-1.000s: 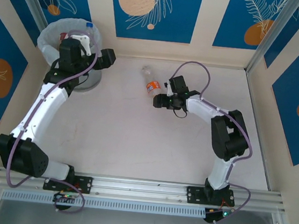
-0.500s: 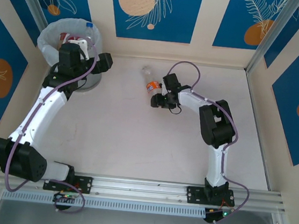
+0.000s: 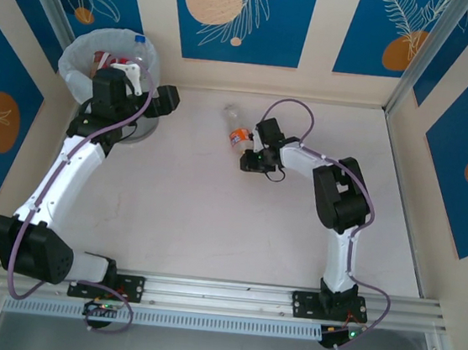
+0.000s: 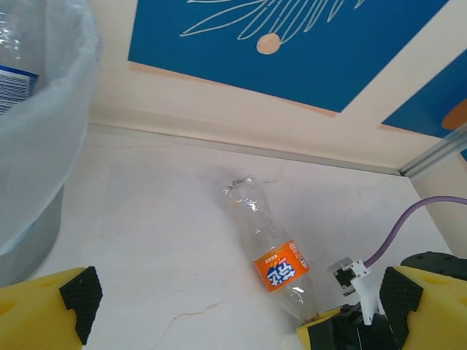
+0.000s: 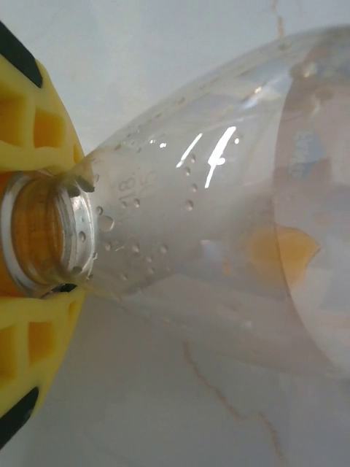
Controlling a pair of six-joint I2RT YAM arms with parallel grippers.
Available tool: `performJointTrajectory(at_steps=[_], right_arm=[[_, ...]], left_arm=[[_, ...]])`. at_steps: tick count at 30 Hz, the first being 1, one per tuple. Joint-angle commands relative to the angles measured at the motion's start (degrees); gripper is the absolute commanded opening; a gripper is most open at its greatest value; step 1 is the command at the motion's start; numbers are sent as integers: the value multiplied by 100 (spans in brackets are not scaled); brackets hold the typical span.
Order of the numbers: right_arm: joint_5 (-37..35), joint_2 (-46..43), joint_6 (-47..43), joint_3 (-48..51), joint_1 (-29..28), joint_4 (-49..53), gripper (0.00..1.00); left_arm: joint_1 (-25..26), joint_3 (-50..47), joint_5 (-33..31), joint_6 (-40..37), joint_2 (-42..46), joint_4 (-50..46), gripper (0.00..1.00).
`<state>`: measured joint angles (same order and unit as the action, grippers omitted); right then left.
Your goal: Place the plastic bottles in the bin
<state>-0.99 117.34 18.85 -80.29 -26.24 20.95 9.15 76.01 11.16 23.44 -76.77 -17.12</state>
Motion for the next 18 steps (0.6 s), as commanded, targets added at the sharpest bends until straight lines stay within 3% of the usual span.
performJointTrajectory(at_steps=[1,10,18], right_arm=[[194,-612,51,357,-56,-194,2],[219,-2006,363,1507,-105,-927,0],[668,-3043,715,2245,-136,-1733,0]], left_arm=[[10,-60,422,-92,-5,128,99],[26,-212,1666,645,-299,661,99],[219,-228,2592,995,-643,1198,99]])
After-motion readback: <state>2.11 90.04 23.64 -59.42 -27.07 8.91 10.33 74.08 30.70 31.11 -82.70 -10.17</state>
